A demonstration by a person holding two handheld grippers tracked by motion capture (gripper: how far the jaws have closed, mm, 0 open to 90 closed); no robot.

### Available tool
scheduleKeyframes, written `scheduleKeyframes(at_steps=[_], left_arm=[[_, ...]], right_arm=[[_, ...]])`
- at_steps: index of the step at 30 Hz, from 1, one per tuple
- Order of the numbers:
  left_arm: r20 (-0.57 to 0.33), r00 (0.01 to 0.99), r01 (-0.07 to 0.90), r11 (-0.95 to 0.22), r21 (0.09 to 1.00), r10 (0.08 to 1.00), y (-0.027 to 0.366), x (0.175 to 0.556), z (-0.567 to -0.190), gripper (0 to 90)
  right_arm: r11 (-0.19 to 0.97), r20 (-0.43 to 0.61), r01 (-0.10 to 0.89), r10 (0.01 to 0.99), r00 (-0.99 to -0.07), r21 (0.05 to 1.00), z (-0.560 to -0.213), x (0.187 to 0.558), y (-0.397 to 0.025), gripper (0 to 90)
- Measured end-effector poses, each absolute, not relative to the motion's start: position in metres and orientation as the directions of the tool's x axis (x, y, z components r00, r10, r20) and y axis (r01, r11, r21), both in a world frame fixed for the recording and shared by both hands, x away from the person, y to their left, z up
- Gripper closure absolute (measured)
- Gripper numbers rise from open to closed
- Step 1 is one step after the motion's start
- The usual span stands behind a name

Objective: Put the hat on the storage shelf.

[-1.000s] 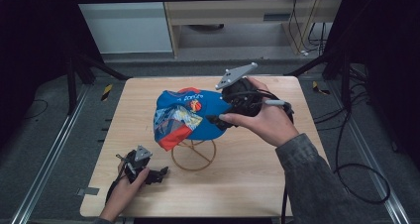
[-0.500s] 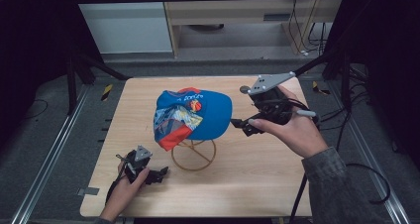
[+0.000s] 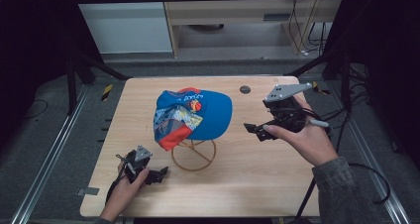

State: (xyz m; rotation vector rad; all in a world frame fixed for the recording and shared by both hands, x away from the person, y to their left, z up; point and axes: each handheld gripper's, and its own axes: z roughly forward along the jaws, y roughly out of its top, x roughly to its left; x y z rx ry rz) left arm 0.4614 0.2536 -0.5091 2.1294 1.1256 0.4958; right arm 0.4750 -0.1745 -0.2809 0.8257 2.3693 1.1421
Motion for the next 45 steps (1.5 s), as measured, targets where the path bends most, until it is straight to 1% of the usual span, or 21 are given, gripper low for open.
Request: scheduleKeyframes(at_steps=[14, 21, 23, 28, 33, 35, 36, 45], left_arm=[[0.023, 0.556, 0.576, -0.405, 0.710, 0.831, 0.254, 0.461, -0.509, 0.0], [0.022, 0.556, 0.576, -0.404, 0.710, 0.831, 0.254, 0.461, -0.509, 0.0], [0.022, 0.555, 0.576, -0.404, 0.711, 0.831, 0.254, 0.461, -0.509, 0.0], [0.025, 0.557, 0.575, -0.407, 0.710, 0.830, 0.254, 0.461, -0.509, 0.0], [0.026, 0.557, 0.574, -0.407, 0.710, 0.830, 0.254, 0.461, -0.509, 0.0], [0.025, 0.557, 0.574, -0.407, 0.710, 0.830, 0.254, 0.461, -0.509, 0.0], [0.025, 0.557, 0.575, -0.407, 0.710, 0.830, 0.254, 0.461, -0.509, 0.0], [0.026, 0.557, 0.574, -0.407, 0.711, 0.830, 0.254, 0.462, -0.509, 0.0]], right_arm=[[0.485, -0.078, 0.359, 0.673, -0.736, 0.797, -0.298, 0.476, -0.181, 4.9], [0.466, -0.083, 0.376, 0.708, -0.701, 0.801, -0.314, 0.477, -0.190, 5.2], [0.464, -0.090, 0.387, 0.724, -0.684, 0.797, -0.323, 0.478, -0.193, 8.3], [0.474, -0.093, 0.408, 0.734, -0.673, 0.780, -0.339, 0.479, -0.196, 9.3], [0.479, -0.079, 0.437, 0.738, -0.671, 0.761, -0.369, 0.478, -0.197, 11.7], [0.478, -0.078, 0.439, 0.739, -0.669, 0.760, -0.372, 0.478, -0.197, 11.9], [0.478, -0.082, 0.440, 0.742, -0.665, 0.760, -0.381, 0.477, -0.197, 11.9], [0.469, -0.089, 0.460, 0.767, -0.636, 0.754, -0.413, 0.474, -0.202, 12.7]])
